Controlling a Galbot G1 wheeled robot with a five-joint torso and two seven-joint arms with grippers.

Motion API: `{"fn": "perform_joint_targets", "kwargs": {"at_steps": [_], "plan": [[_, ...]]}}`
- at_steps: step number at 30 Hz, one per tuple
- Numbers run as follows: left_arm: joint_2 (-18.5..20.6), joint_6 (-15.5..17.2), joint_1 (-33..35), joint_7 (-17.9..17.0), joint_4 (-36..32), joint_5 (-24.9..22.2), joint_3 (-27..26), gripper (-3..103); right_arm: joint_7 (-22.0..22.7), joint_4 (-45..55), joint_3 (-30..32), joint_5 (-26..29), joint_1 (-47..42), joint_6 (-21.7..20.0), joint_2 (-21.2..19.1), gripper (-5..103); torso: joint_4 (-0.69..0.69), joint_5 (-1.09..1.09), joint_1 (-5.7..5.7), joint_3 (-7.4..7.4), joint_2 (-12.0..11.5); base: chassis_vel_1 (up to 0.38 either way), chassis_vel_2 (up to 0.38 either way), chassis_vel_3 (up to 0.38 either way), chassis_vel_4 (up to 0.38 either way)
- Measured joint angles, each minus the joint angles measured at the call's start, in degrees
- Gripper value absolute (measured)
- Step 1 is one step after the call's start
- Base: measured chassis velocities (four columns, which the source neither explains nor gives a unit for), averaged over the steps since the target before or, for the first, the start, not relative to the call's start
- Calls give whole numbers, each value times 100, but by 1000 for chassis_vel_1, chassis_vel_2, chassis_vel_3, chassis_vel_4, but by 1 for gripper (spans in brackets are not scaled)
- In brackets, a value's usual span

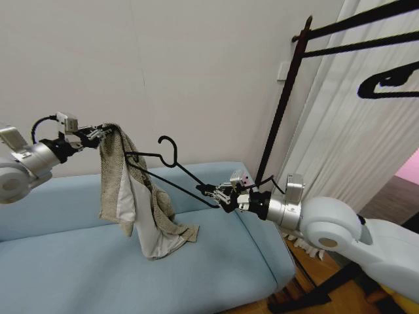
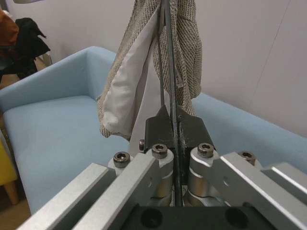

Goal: Pick up the clothes from the sofa and hang them on the clothes hanger.

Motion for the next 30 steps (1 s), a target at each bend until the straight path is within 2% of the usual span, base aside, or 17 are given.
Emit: {"fn": "perform_joint_targets", "kwargs": {"at_steps": [5, 10, 15, 18, 24, 27, 30], "plan": [[19, 2, -9, 0, -145, -18, -17, 7, 170, -93, -47, -68, 17, -2, 175, 2, 0, 0, 0, 0, 0, 0, 0, 0, 0], [-43, 52, 2, -51, -411, -18, -18, 7, 569, -258, -132, 30, 431, -124, 450, 2, 1, 0, 0, 0, 0, 0, 0, 0, 0], [-82, 70, 24, -125, -530, -3, -18, 7, 698, -383, -178, 281, 953, -398, 353, 2, 0, 0, 0, 0, 0, 0, 0, 0, 0], [-90, 73, 23, -158, -555, -1, -18, 7, 695, -432, -177, 249, 1021, -496, 255, 2, 0, 0, 0, 0, 0, 0, 0, 0, 0], [-53, 76, -29, -195, -483, -7, -50, 7, 625, -332, 28, -141, 426, -499, -142, 2, -1, 1, 0, 0, 0, 0, 0, 0, 0], [-46, 76, -38, -196, -474, -11, -50, 7, 619, -388, 43, -151, 432, -446, -129, 2, 0, 1, 0, 0, 0, 0, 0, 0, 0], [-49, 77, -39, -217, -526, -19, -50, 7, 772, -422, -17, -38, 634, -445, 78, 2, 0, 0, 0, 0, 0, 0, 0, 0, 0]]}}
